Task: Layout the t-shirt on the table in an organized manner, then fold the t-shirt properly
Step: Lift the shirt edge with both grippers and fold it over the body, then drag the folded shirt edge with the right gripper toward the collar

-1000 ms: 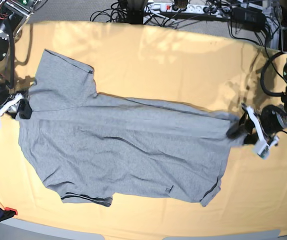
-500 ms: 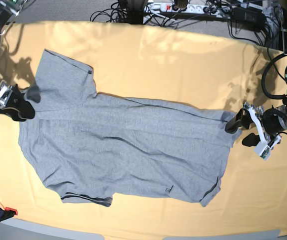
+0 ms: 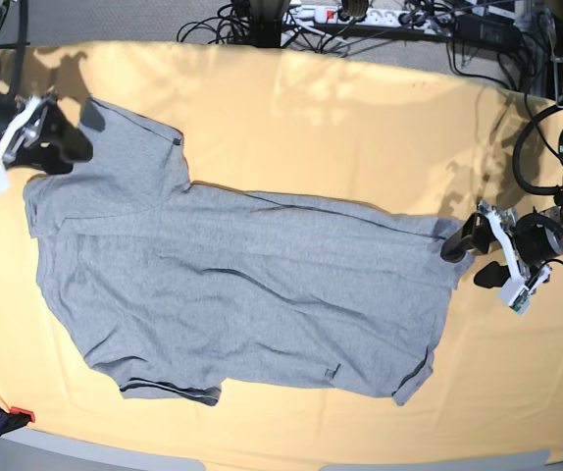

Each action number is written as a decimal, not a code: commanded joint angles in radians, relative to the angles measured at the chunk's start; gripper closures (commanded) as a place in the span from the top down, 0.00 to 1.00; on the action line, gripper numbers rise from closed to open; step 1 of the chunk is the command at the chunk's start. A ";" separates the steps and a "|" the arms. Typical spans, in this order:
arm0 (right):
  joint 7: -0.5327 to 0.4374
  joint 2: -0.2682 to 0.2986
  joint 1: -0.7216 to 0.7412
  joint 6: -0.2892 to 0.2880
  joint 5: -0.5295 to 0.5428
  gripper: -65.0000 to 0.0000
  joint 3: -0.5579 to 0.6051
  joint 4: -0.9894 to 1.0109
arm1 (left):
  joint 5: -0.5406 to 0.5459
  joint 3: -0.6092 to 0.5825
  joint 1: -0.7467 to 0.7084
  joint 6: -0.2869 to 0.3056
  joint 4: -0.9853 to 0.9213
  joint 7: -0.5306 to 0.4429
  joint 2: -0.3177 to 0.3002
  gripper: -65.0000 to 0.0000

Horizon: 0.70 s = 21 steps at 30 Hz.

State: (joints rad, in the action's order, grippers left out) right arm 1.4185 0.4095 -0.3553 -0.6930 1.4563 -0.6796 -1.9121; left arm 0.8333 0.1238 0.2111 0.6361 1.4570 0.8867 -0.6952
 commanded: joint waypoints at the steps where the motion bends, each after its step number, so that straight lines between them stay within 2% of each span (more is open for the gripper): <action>1: -0.022 0.017 -0.002 -0.005 0.027 0.48 -0.005 -0.016 | 0.021 0.011 0.022 -0.002 0.013 -0.022 -0.020 0.74; 3: -0.022 0.007 -0.002 -0.005 0.027 0.48 -0.006 -0.013 | 0.021 0.011 0.022 -0.002 0.013 -0.022 -0.020 0.74; 6: -0.022 -0.024 -0.002 -0.005 -0.122 0.48 -0.006 0.013 | 0.022 0.011 0.022 -0.002 0.013 -0.022 -0.019 0.74; 9: -0.022 -0.068 -0.002 -0.005 -0.176 0.50 -0.006 0.061 | 0.033 0.011 0.022 -0.002 0.013 -0.020 -0.020 0.74; 13: -0.022 -0.103 -0.002 -0.005 -0.178 0.63 -0.006 0.149 | 0.033 0.011 0.022 -0.002 0.013 -0.018 -0.021 0.74; 21: -0.062 -0.136 0.002 -0.005 -0.171 0.63 -0.006 0.288 | 0.040 0.011 0.022 -0.002 0.013 -0.018 -0.022 0.74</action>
State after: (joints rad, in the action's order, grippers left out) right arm 1.3533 0.2623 -0.3538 -0.6983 1.2930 -0.6823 -1.6161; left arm 0.8501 0.1238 0.2111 0.6357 1.4567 0.8902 -0.6960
